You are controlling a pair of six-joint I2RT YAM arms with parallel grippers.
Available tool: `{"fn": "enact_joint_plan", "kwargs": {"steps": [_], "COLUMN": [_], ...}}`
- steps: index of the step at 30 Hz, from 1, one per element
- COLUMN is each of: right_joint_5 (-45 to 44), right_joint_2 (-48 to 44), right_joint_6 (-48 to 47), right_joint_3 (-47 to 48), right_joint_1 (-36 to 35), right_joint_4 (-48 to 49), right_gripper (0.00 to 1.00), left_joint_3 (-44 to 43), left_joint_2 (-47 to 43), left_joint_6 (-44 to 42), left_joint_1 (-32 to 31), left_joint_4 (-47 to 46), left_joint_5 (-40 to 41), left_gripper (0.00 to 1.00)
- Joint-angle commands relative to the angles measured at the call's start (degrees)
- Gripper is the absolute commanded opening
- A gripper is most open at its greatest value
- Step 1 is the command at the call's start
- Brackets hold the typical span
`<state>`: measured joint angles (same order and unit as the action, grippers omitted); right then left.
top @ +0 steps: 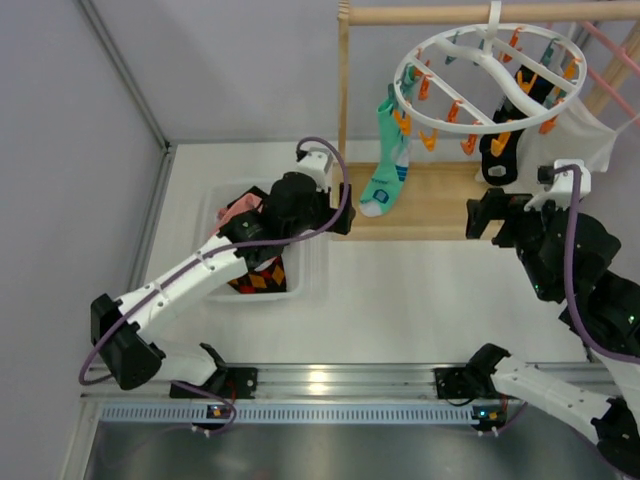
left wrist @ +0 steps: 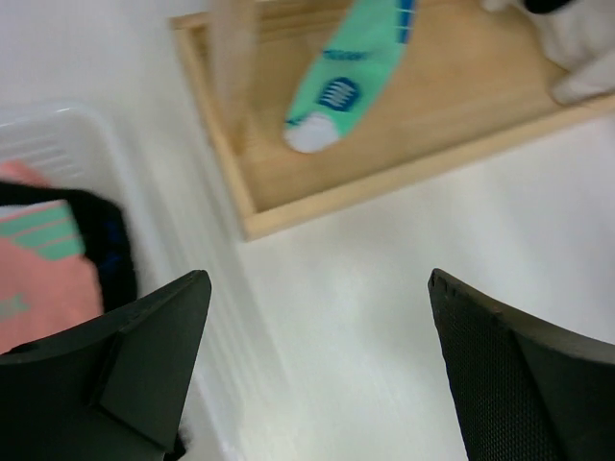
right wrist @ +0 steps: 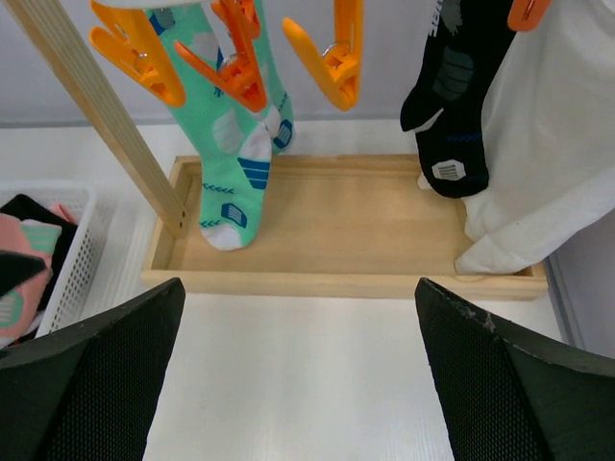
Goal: Remove the socks clipped to the hanger
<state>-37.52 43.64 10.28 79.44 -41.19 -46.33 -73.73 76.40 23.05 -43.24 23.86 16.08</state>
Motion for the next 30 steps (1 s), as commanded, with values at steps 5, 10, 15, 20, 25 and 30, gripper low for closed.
{"fn": "enact_joint_plan", "kwargs": {"steps": [5,10,15,20,25,30], "right_joint_5": [11.37,20.27,23.10,26.35,29.34,31.62], "right_joint_2": [-8.02,-13.92,-17.18,-19.20,-22.01,-22.90], "right_joint_6": [0.88,0.35,0.09,-2.62,-3.52,-3.78], "right_joint_3": [-7.00,-11.14,-12.20,-13.34,-14.75,-15.63], "right_joint_1": [0.58,0.58,0.50,0.50,0.50,0.50], "right_joint_4": [7.82,12.39,12.93,13.01,14.59,15.48], "right_gripper": [0.99,0.99,0.99,0.99,1.00,0.99], "left_joint_3": [2.27,0.35,-3.42,-9.84,-14.50,-17.93], "left_joint_2": [5.59,15.06,22.82,32.29,38.02,42.24], "left_joint_6": [-9.42,-11.62,-15.75,-20.66,-22.08,-24.54], "left_joint_1": [-3.69,-3.69,-3.51,-3.34,-1.68,-0.09], "left_joint_4": [-26.88,-35.18,-42.21,-42.49,-42.49,-42.49], "left_joint_5": [-14.92,-15.81,-14.85,-9.15,-4.14,-2.19], "left_gripper": [0.98,0.98,0.98,0.98,0.98,0.99]}}
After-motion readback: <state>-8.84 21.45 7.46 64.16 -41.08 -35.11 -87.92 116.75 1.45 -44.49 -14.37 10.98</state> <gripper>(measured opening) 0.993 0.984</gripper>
